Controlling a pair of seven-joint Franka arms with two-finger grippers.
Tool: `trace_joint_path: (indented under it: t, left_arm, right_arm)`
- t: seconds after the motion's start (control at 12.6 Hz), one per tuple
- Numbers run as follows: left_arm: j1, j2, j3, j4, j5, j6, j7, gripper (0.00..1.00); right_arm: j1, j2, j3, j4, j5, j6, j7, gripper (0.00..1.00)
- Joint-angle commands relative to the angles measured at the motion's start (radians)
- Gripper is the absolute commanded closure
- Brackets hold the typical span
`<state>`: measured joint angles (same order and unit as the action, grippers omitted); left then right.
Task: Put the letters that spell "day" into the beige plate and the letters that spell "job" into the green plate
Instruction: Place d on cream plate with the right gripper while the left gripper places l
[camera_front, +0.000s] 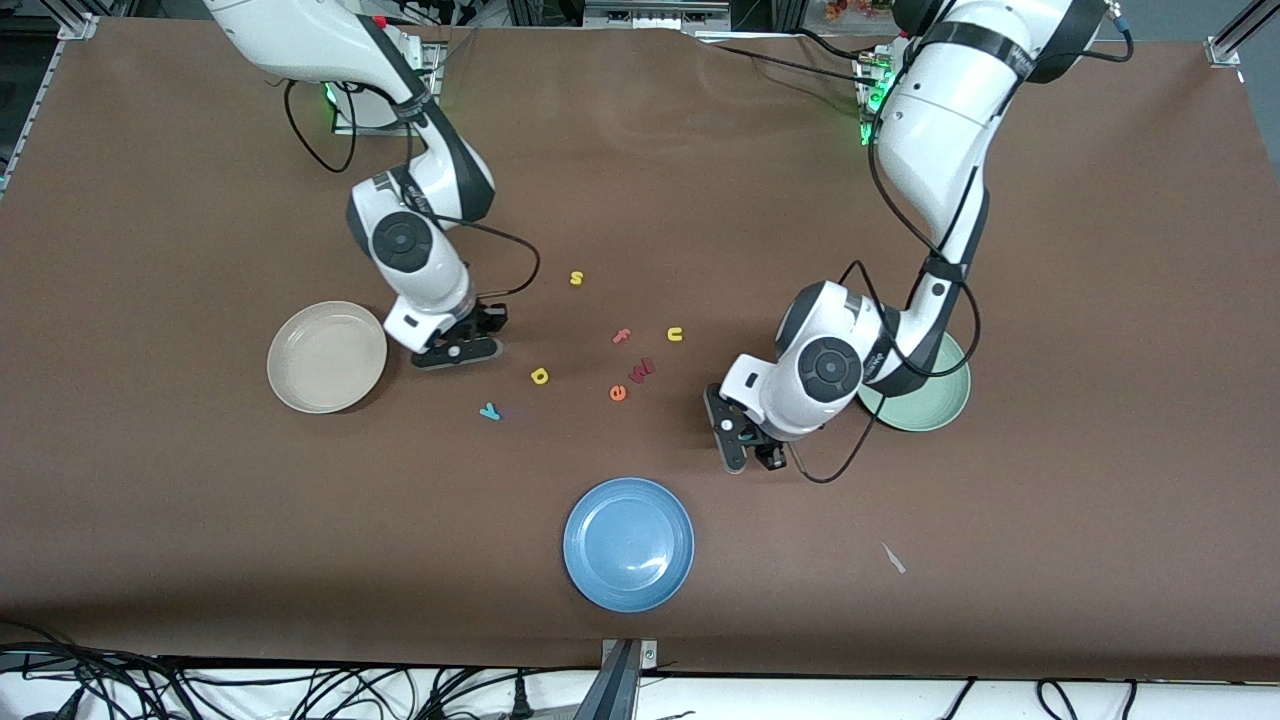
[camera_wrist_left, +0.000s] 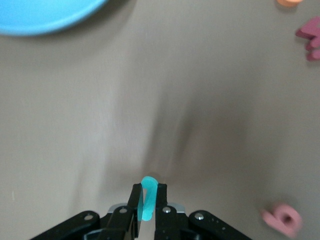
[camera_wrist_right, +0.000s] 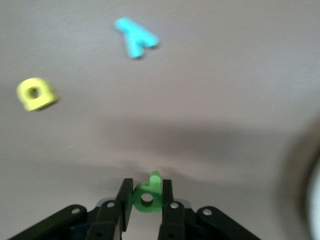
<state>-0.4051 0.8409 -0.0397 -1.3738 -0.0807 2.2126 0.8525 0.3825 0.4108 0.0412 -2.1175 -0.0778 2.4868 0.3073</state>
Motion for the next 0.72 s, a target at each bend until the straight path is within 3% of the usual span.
trace_joint_path:
  t: [0.0,0.24,0.4,0.48,0.56,0.64]
  left_arm:
    - [0.064,-0.115,0.001,-0.031,-0.007,-0.204,-0.05,1.0]
    - [0.181,-0.184,0.0,-0.062,-0.005,-0.37,-0.053,1.0]
    - [0.219,-0.216,0.0,-0.131,0.001,-0.39,-0.056,1.0]
    - [0.224,-0.229,0.003,-0.171,0.004,-0.387,-0.064,1.0]
    - [0.224,-0.246,0.01,-0.212,0.015,-0.384,-0.107,1.0]
    - [0.223,-0.258,0.009,-0.247,0.066,-0.381,-0.168,1.0]
  right_arm:
    - [-0.002,-0.075,-0.096,-0.004,0.01,-0.104,-0.089,0.94]
    - [-0.004,-0.089,-0.231,-0.007,0.03,-0.141,-0.308,0.94]
    - [-0.008,-0.08,-0.276,-0.002,0.164,-0.178,-0.368,0.94]
    - [-0.017,-0.07,-0.28,-0.002,0.182,-0.18,-0.382,0.92]
    - [-0.037,-0.054,-0.279,0.001,0.185,-0.178,-0.393,0.7]
    - [-0.046,-0.05,-0.279,0.007,0.196,-0.178,-0.387,0.16]
